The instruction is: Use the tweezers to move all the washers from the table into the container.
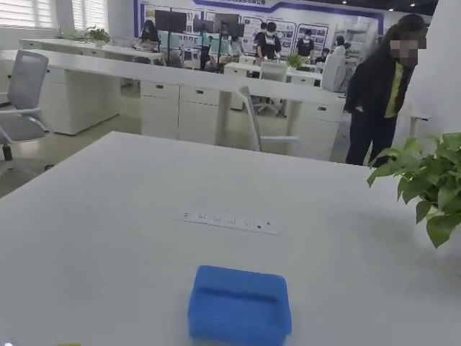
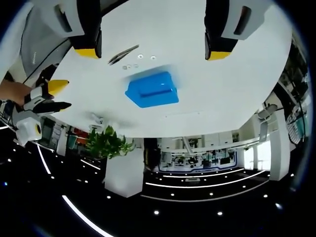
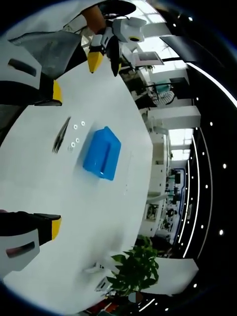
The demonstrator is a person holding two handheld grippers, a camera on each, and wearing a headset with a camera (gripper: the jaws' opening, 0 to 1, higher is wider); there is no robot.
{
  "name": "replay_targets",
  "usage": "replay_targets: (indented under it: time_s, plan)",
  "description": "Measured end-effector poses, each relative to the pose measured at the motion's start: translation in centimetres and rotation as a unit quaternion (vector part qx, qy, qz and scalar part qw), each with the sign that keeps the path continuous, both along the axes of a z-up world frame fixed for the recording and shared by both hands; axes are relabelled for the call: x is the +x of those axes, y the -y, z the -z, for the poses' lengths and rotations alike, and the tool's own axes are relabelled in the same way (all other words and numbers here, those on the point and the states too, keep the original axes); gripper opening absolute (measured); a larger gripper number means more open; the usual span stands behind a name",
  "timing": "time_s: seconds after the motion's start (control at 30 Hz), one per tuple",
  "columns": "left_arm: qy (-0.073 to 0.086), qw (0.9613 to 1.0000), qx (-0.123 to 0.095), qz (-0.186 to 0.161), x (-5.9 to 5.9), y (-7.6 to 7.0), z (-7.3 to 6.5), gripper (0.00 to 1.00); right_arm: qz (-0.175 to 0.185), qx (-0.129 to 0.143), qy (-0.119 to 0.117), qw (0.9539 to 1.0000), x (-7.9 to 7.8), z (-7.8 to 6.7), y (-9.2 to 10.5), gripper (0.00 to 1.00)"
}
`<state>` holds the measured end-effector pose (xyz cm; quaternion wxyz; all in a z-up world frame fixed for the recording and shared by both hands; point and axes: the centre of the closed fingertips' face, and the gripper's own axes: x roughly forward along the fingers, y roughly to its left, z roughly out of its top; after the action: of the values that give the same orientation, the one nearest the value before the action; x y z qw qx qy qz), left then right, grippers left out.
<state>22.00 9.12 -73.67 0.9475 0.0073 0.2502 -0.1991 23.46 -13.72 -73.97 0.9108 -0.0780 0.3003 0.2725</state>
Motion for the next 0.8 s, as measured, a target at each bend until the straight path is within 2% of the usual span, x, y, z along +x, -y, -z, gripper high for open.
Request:
replay_targets:
  time_s: [0.2,0.3,0.43,0.5,0.6,0.67,0.8]
  plan:
    - [-0.017,0.9996,0.014,0.016,1.3,0.4,1.4,0.77,-0.001,-0.005,-0.006,1.0000,0.5,0.6,0.3,0.87]
    - [-0.012,0.9994,0.019,0.027,1.9,0.7,1.5,0.75,-0.002,-0.002,-0.011,0.9999,0.9,1.0,0.4,0.85]
    - [-0.012,0.9977,0.028,0.061,2.5,1.5,1.9,0.65,-0.006,-0.011,-0.012,0.9999,1.2,1.3,0.7,0.84]
    - [-0.009,0.9946,0.018,0.102,2.5,2.7,2.2,0.61,-0.008,-0.011,-0.013,0.9998,1.3,1.5,0.7,0.84]
    - [-0.021,0.9894,0.004,0.144,2.4,4.3,3.0,0.53,-0.011,-0.013,-0.017,0.9997,1.3,1.9,0.8,0.83]
    - [-0.027,0.9863,0.002,0.163,2.5,5.0,3.5,0.51,-0.013,-0.013,-0.019,0.9997,1.4,2.0,0.8,0.83]
    - [-0.044,0.9768,0.024,0.208,2.6,6.0,5.3,0.37,-0.016,-0.014,-0.025,0.9995,1.5,2.4,0.8,0.82]
